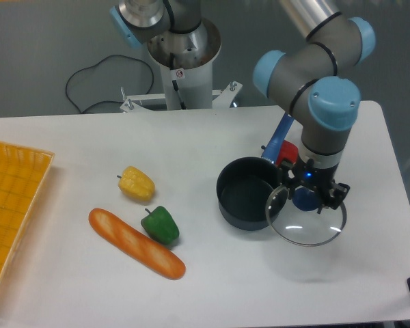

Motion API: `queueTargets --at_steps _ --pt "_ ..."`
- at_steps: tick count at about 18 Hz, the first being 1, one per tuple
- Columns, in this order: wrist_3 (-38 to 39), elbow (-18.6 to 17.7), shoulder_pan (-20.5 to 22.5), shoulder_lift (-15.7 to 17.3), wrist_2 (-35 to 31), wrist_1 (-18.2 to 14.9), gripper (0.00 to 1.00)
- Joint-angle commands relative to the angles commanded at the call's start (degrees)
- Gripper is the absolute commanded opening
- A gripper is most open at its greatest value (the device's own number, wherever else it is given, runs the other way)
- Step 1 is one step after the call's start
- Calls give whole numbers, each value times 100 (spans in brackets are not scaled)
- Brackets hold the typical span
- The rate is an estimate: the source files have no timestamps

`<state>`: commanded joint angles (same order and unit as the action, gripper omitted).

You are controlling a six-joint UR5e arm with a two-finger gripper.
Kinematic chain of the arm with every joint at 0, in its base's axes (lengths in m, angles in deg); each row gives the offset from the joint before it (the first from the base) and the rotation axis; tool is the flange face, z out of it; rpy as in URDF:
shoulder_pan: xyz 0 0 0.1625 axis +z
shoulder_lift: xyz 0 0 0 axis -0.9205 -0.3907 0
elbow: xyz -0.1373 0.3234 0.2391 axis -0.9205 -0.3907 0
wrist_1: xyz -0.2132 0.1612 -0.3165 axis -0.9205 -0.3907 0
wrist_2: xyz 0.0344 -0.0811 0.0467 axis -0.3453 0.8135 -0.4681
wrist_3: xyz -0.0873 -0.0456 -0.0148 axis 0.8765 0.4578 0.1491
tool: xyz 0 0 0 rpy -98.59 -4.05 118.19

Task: Place the lid on the table
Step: 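Carry the glass lid sideways away from the saucepan and lower it, then set the glass lid down on the table beside the saucepan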

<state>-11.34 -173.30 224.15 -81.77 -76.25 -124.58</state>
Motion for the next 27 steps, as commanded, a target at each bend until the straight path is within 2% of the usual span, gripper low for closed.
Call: queueTargets --at_steps 6,12,27 --pt "0 -17 132 -185 -44 79 59" --pt "-79 -79 97 -518 -62 79 59" --pt "-53 -70 71 -703 -88 79 60"
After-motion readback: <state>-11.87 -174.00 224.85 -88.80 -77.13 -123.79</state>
